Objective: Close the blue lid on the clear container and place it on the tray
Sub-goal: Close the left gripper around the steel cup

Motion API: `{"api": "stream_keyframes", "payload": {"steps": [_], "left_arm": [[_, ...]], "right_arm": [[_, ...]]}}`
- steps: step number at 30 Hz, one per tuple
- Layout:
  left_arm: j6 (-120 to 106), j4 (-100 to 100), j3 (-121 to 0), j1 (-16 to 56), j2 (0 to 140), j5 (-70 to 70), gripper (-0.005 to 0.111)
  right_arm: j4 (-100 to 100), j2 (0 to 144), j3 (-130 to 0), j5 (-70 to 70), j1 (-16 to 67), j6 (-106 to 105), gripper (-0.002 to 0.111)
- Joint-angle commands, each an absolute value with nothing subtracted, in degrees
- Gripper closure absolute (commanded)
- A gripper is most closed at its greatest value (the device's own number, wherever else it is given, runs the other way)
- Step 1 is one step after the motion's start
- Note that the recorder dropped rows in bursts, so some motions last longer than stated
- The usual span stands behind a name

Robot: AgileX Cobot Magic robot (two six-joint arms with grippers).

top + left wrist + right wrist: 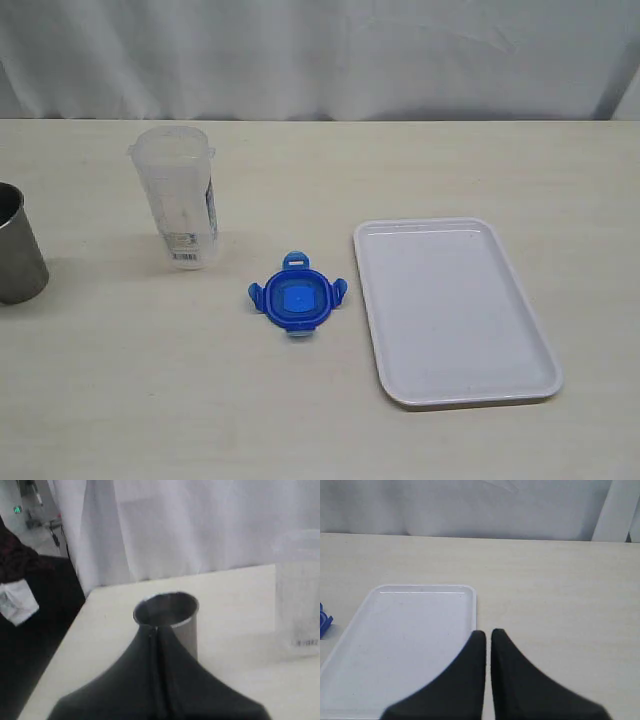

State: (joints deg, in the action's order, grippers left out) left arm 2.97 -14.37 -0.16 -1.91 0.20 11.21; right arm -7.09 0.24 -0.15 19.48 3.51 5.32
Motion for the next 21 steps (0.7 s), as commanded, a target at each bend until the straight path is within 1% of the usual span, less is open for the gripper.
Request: {"api": "stream_keyframes", "payload": {"steps": [1, 7, 10, 14, 16, 18, 19, 21], "left_arm": [[3.0, -15.7, 0.0, -2.0, 0.0, -1.5, 0.107], [4.5, -15.6, 0.0, -2.0, 0.0, -16.3, 0.107], [14.2, -15.6, 0.0, -2.0, 0.0, -22.2, 0.107], [19.4, -15.4, 0.0, -2.0, 0.0, -28.6, 0.107], [19.5, -15.4, 0.0, -2.0, 0.0, -28.1, 0.104], [19.5, -15.7, -1.3, -2.0, 0.8, -27.7, 0.084], [19.5, -15.8, -2.0, -2.0, 2.6, -27.8, 0.058], [19.3, -15.8, -2.7, -2.0, 4.9, -28.1, 0.023]], "right_arm": [[-6.9, 0.0, 0.0, 19.6, 3.4, 5.2, 0.104], [-6.9, 0.0, 0.0, 19.6, 3.4, 5.2, 0.104], [-6.9, 0.0, 0.0, 19.6, 3.4, 5.2, 0.104], [-6.9, 0.0, 0.0, 19.6, 3.4, 5.2, 0.104], [-6.9, 0.0, 0.0, 19.6, 3.4, 5.2, 0.104], [-6.9, 0.0, 0.0, 19.6, 3.4, 5.2, 0.104], [-6.9, 0.0, 0.0, 19.6, 3.4, 5.2, 0.104], [-6.9, 0.0, 0.0, 19.6, 3.4, 5.2, 0.104]]}}
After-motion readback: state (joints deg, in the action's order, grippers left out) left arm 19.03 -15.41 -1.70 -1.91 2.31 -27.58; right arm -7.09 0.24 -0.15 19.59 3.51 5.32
